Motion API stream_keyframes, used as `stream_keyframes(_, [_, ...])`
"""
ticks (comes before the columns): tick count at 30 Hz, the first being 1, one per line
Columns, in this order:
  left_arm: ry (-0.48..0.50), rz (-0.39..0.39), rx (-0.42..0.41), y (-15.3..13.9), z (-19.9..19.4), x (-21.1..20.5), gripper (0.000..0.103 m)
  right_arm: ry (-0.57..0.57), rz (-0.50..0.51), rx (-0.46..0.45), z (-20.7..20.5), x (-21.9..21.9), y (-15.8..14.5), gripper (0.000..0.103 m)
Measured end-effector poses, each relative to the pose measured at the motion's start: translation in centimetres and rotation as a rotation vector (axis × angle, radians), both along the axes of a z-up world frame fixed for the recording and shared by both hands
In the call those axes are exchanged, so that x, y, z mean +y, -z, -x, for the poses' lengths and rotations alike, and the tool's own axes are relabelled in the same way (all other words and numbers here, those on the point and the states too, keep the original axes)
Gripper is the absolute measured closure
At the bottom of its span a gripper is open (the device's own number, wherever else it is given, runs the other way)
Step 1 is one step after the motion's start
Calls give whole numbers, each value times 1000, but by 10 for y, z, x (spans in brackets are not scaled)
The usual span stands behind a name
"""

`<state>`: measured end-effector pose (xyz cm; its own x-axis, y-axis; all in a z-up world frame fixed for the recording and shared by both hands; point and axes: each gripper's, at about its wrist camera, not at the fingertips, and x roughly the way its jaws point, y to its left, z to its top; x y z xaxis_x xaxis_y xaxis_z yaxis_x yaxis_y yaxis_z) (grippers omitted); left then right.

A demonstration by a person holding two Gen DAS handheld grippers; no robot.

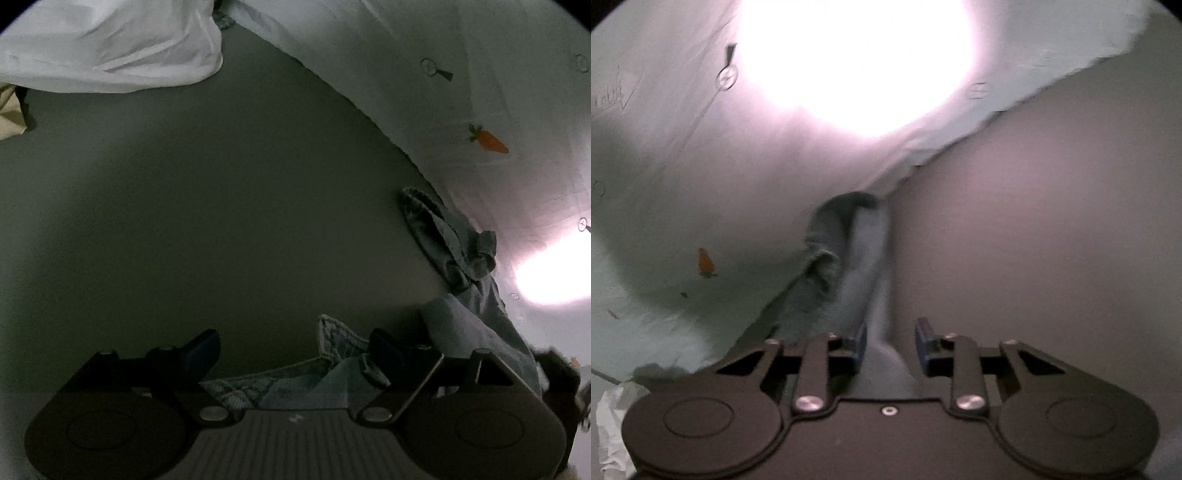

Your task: Fold clothes

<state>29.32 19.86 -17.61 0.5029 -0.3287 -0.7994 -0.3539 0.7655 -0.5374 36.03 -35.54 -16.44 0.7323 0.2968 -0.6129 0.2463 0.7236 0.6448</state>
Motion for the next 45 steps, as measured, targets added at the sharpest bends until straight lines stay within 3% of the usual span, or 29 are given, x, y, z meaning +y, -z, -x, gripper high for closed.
stream_keyframes(5, [-19, -7, 11, 0, 2, -2, 15, -8, -85, 23, -43, 14, 7, 75])
stream_keyframes(14, [-31, -98, 66, 1, -5, -15, 15, -4, 56, 164, -80, 31, 19, 70])
stream_keyframes(16, [-37, -109, 76, 0, -6, -16, 15, 5, 60, 172, -85, 30, 20, 92])
stream_keyframes(18, [-44, -109, 86, -1, -6, -16, 15, 27, 35, 144, -82, 24, 14, 97])
stream_keyframes(21, [-63, -108, 94, -5, -5, -16, 16, 50, -26, -26, -51, 12, -22, 99])
stream_keyframes(25, [-62, -140, 75, -17, 4, -24, 17, 130, -202, -193, 34, -28, -82, 101])
stream_keyframes(26, [-59, -145, 67, -21, 7, -26, 17, 156, -209, -237, 61, -41, -97, 101])
stream_keyframes(28, [-47, -156, 46, -29, 14, -32, 17, 231, -123, -278, 122, -70, -119, 101])
stream_keyframes(31, [-9, -193, 29, -40, 25, -47, 17, 327, 92, -209, 198, -104, -121, 101])
stream_keyframes(35, [46, -255, 24, -50, 38, -68, 17, 375, 357, 82, 273, -135, -67, 101])
stream_keyframes(38, [51, -277, 23, -52, 41, -76, 17, 390, 362, 312, 301, -143, -5, 99])
stream_keyframes(40, [52, -276, 22, -53, 42, -77, 17, 386, 372, 342, 309, -140, 13, 97])
stream_keyframes(45, [64, -292, 13, -54, 37, -74, 17, 291, 503, 377, 296, -127, 11, 94])
